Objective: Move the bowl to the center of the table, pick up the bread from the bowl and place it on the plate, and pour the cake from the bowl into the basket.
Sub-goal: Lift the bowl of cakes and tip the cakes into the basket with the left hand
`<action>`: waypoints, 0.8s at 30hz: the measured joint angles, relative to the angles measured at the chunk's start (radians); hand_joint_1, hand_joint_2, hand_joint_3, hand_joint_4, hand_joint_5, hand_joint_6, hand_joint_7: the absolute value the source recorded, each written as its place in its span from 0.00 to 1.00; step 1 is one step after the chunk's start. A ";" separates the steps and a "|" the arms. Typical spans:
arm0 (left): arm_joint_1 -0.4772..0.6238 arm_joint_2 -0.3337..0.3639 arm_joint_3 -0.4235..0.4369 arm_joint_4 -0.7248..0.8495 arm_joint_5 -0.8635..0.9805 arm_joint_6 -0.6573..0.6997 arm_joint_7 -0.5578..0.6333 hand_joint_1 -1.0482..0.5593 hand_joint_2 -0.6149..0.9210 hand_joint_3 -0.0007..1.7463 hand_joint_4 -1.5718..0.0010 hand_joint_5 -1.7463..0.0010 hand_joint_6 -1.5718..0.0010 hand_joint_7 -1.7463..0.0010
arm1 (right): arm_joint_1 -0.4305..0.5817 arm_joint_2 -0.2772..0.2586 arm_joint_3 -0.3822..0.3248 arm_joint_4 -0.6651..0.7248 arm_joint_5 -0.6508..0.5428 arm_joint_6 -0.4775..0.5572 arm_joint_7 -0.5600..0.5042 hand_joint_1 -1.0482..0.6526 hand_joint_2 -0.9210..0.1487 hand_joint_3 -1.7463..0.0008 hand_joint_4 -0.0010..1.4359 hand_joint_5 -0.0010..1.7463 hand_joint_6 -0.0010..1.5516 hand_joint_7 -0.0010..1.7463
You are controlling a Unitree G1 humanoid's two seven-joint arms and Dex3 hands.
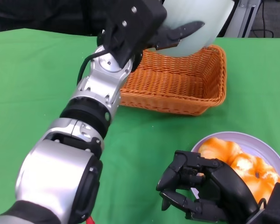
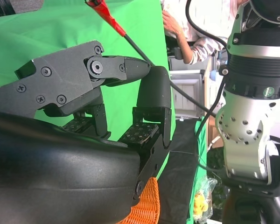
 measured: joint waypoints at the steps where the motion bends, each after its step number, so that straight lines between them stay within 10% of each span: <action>1: -0.002 -0.008 0.021 0.001 -0.024 0.021 -0.010 0.50 1.00 0.29 0.60 0.00 0.70 0.05 | 0.001 0.000 0.002 0.000 -0.001 0.000 -0.001 0.41 0.09 0.79 0.48 0.85 0.46 0.72; 24: -0.120 -0.063 0.492 0.004 -0.603 0.597 -0.044 0.53 1.00 0.28 0.52 0.00 0.57 0.16 | 0.004 0.000 0.016 0.007 -0.003 -0.011 -0.003 0.39 0.11 0.77 0.47 0.91 0.46 0.74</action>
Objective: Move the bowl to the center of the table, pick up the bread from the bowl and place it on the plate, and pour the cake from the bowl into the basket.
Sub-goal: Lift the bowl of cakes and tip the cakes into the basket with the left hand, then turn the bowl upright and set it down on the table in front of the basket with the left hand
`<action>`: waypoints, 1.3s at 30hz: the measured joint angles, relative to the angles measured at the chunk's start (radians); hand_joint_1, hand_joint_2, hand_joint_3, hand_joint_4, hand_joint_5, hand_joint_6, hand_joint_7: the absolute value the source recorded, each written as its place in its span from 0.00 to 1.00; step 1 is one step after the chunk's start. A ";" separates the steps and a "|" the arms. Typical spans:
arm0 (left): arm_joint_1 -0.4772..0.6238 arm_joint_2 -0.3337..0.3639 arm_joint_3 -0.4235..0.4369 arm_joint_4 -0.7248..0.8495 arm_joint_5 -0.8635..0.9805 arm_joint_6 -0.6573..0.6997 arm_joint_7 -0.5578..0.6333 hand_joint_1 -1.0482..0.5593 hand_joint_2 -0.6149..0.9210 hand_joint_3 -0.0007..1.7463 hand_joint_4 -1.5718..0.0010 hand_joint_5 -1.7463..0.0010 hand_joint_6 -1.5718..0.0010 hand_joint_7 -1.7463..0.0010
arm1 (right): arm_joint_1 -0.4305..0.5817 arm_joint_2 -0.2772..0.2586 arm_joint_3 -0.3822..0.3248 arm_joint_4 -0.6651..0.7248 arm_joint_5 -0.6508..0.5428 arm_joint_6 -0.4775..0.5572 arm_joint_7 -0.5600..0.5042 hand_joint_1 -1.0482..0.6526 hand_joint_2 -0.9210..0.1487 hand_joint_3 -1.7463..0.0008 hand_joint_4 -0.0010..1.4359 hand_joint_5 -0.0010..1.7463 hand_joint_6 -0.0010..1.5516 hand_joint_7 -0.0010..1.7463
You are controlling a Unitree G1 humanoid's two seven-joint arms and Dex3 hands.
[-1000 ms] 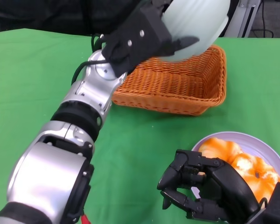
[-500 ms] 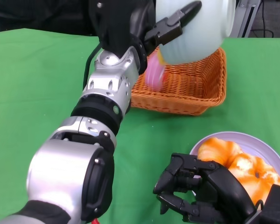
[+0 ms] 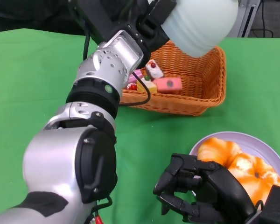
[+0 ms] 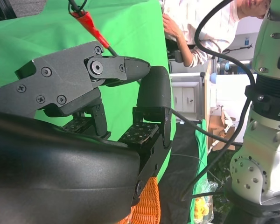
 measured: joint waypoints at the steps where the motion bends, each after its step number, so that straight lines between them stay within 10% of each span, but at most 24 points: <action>1: 0.000 0.001 0.015 0.001 -0.013 0.016 0.012 0.53 1.00 0.28 0.52 0.00 0.58 0.15 | 0.000 0.000 0.000 0.000 -0.001 0.000 0.000 0.39 0.11 0.77 0.47 0.91 0.46 0.74; 20: -0.010 0.012 0.079 0.013 -0.083 0.077 0.121 0.54 1.00 0.30 0.52 0.00 0.63 0.05 | 0.001 0.000 0.001 0.006 -0.011 -0.010 0.000 0.39 0.11 0.77 0.48 0.89 0.46 0.73; 39: 0.061 0.179 -0.410 -0.184 0.438 -0.427 -0.151 0.48 0.87 0.48 0.54 0.00 0.61 0.08 | 0.001 0.002 0.001 0.009 0.004 -0.003 0.001 0.43 0.12 0.75 0.49 0.84 0.46 0.71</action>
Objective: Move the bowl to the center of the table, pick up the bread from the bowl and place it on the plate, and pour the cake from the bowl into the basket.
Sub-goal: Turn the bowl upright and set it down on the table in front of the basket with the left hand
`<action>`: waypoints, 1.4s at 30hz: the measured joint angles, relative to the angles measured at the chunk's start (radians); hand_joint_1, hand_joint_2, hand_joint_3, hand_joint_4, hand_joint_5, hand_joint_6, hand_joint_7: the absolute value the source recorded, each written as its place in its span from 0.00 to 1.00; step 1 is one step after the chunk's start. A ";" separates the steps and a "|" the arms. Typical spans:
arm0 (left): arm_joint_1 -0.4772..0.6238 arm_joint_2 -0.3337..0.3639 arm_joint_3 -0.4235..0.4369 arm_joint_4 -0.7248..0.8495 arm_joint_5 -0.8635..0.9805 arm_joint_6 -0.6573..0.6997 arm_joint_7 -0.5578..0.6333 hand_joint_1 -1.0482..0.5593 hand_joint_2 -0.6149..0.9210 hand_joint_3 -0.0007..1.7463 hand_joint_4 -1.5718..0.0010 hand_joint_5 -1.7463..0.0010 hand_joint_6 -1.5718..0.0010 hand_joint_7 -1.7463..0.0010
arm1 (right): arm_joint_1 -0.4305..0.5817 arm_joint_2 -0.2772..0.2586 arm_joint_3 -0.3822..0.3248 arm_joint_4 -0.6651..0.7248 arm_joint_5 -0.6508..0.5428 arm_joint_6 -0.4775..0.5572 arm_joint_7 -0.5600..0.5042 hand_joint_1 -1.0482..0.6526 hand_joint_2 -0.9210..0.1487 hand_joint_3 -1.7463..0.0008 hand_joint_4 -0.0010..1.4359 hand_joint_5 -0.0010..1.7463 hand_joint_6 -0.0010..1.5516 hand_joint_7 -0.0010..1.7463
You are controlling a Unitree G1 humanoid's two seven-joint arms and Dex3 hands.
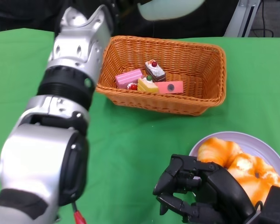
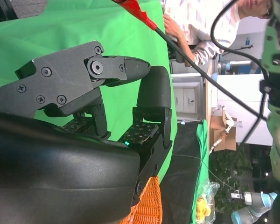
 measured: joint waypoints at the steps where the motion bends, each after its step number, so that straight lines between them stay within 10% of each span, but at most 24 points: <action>1: 0.019 0.028 -0.035 -0.008 0.048 -0.073 -0.010 0.48 0.87 0.47 0.54 0.00 0.61 0.08 | 0.000 0.000 0.000 -0.001 0.001 0.001 0.000 0.42 0.12 0.75 0.49 0.84 0.46 0.71; 9: 0.139 0.189 -0.184 -0.081 0.283 -0.422 0.003 0.47 0.94 0.37 0.54 0.00 0.64 0.13 | 0.003 -0.002 -0.004 -0.013 0.006 0.015 0.001 0.43 0.13 0.74 0.49 0.84 0.46 0.71; 17: 0.253 0.399 -0.339 -0.188 0.779 -0.809 0.442 0.50 1.00 0.19 0.61 0.04 0.58 0.30 | 0.002 -0.005 -0.022 -0.019 0.021 0.029 0.002 0.44 0.14 0.73 0.48 0.84 0.45 0.71; 24: 0.428 0.519 -0.373 -0.299 1.011 -0.876 0.751 0.50 1.00 0.11 0.61 0.00 0.66 0.17 | -0.006 -0.003 -0.041 -0.019 0.020 0.018 -0.007 0.46 0.16 0.70 0.48 0.85 0.45 0.71; 29: 0.559 0.595 -0.374 -0.384 1.081 -0.893 0.909 0.52 1.00 0.03 0.63 0.00 0.59 0.30 | -0.024 -0.003 -0.048 -0.006 0.003 -0.027 -0.015 0.45 0.16 0.69 0.48 0.86 0.45 0.72; 35: 0.716 0.668 -0.374 -0.440 1.177 -0.893 1.139 0.55 1.00 0.07 0.62 0.00 0.75 0.01 | -0.036 -0.006 -0.077 0.003 -0.009 -0.042 -0.028 0.46 0.22 0.60 0.48 0.86 0.44 0.74; 42: 0.837 0.753 -0.381 -0.470 1.226 -0.900 1.264 0.55 1.00 0.05 0.61 0.00 0.62 0.20 | -0.044 -0.009 -0.087 0.001 0.001 -0.039 -0.032 0.47 0.27 0.55 0.48 0.87 0.44 0.75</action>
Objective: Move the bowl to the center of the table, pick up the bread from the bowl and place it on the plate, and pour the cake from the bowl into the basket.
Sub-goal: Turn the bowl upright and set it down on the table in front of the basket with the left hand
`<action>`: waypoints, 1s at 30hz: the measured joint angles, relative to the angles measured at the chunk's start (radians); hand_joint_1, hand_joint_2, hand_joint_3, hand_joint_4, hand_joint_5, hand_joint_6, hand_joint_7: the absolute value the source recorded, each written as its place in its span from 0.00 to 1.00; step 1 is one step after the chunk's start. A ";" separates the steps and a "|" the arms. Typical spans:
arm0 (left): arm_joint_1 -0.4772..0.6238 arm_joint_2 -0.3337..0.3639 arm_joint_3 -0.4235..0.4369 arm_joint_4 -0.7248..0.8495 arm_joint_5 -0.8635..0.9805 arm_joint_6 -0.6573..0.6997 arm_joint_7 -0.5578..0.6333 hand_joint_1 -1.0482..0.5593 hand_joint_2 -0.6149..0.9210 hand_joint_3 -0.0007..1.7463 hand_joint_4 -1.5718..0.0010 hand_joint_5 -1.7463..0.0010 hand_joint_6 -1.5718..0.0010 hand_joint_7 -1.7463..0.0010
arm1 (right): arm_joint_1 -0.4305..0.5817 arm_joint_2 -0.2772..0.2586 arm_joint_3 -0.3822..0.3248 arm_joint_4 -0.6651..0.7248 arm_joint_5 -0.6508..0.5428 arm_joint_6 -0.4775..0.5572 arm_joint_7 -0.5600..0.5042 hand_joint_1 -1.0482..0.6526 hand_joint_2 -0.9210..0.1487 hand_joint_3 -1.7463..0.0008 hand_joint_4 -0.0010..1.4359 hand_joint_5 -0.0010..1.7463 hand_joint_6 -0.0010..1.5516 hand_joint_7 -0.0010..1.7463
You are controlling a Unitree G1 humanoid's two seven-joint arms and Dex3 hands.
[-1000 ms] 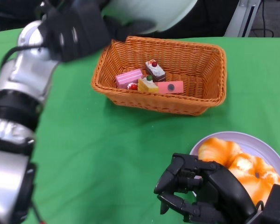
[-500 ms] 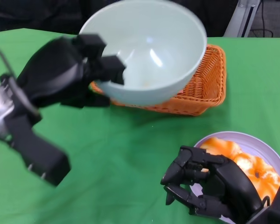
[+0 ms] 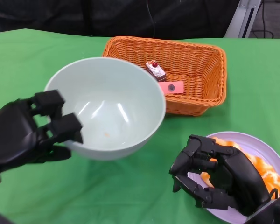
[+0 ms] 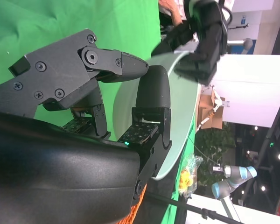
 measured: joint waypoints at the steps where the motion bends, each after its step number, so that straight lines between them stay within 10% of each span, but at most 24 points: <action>1: 0.019 0.014 -0.001 -0.006 0.003 -0.006 0.013 0.55 1.00 0.04 0.61 0.00 0.58 0.27 | 0.000 0.000 -0.002 0.000 0.000 0.000 -0.001 0.47 0.27 0.55 0.49 0.87 0.43 0.75; 12: 0.190 0.067 -0.077 -0.038 0.051 -0.028 0.077 0.54 0.98 0.00 0.57 0.00 0.52 0.26 | -0.002 0.003 -0.030 -0.012 0.007 0.022 -0.011 0.48 0.29 0.52 0.49 0.86 0.43 0.74; 16: 0.223 0.063 -0.124 -0.035 0.089 -0.007 0.107 0.59 0.99 0.01 0.56 0.00 0.66 0.04 | -0.002 0.008 -0.032 -0.019 0.022 0.033 -0.017 0.49 0.32 0.48 0.49 0.87 0.43 0.75; 24: 0.189 0.027 -0.220 0.039 0.119 0.047 0.166 0.54 1.00 0.10 0.55 0.04 0.62 0.16 | -0.002 0.009 -0.032 -0.021 0.026 0.041 -0.018 0.49 0.35 0.44 0.50 0.86 0.42 0.76; 30: 0.133 -0.022 -0.259 0.102 0.110 0.083 0.175 0.55 0.99 0.07 0.60 0.00 0.69 0.05 | -0.001 0.010 -0.032 -0.026 0.026 0.052 -0.026 0.49 0.36 0.43 0.50 0.86 0.43 0.76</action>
